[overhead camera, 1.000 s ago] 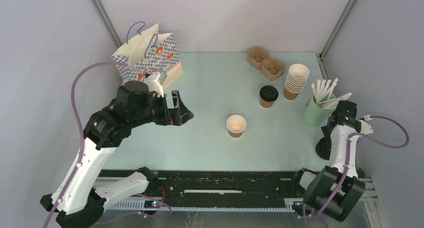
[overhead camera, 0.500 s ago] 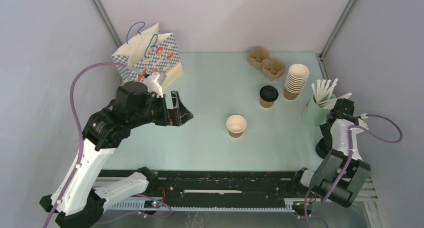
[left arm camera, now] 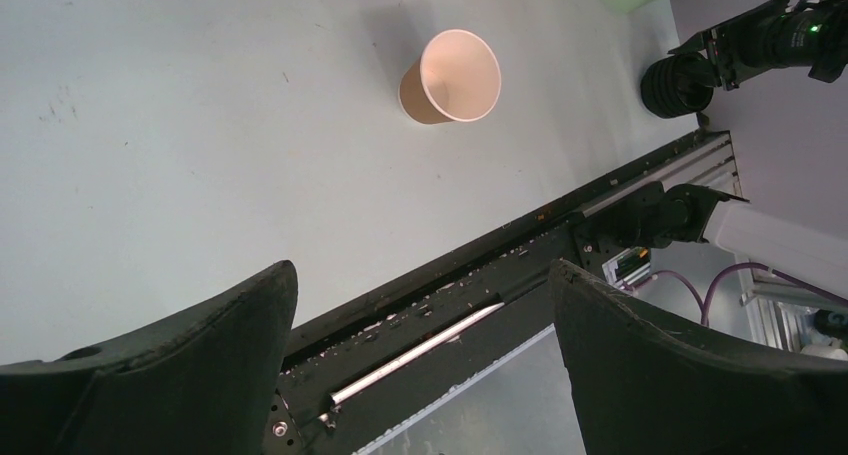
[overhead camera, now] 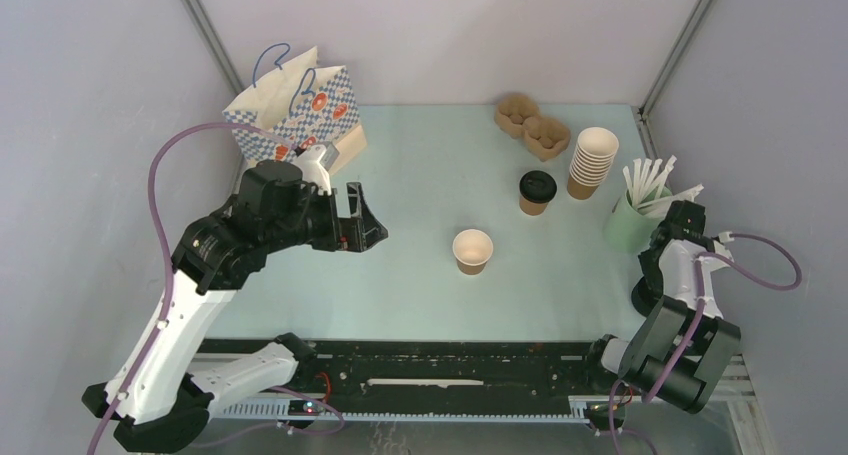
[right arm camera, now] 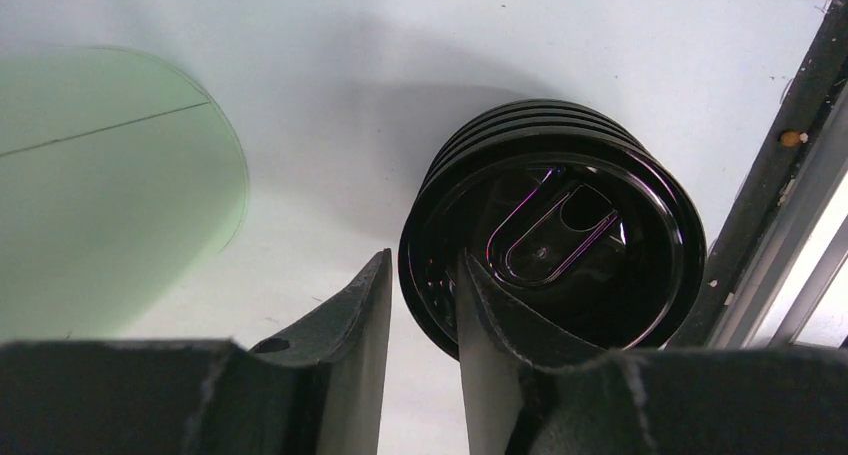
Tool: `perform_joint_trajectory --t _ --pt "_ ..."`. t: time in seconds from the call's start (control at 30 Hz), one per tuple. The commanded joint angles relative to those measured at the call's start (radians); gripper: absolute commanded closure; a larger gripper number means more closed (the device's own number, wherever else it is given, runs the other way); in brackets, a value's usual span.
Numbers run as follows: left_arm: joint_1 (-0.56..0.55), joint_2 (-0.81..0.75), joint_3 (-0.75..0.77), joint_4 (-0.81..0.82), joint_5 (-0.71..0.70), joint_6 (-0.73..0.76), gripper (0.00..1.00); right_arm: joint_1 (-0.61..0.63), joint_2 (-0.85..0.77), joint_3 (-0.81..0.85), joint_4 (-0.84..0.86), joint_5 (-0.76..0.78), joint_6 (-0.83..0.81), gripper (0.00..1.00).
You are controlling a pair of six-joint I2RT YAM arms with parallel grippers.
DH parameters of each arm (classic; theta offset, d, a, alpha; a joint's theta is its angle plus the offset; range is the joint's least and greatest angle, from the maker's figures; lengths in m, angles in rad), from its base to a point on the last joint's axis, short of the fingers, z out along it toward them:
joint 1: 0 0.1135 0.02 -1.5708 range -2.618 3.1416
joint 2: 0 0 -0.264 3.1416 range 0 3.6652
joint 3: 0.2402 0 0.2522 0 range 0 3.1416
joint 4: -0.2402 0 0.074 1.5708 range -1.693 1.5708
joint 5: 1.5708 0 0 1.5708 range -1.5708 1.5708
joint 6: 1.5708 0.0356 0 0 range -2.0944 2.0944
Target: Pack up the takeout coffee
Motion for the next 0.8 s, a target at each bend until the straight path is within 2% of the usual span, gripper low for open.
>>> perform_joint_trajectory --t 0.0,0.1,0.37,0.77 --pt "0.006 -0.007 0.030 0.009 0.014 0.027 0.00 -0.009 -0.017 0.000 0.023 0.028 0.023 0.62" --pt "0.005 -0.011 0.029 0.007 0.012 0.030 0.00 -0.010 -0.031 0.001 0.021 0.028 0.023 0.70" --pt "0.005 -0.012 0.026 0.009 0.012 0.033 0.00 -0.010 -0.065 0.000 0.010 0.033 0.018 0.79" --pt "0.005 -0.014 0.021 0.010 0.020 0.033 0.00 -0.010 -0.037 0.050 -0.070 0.058 -0.060 0.84"
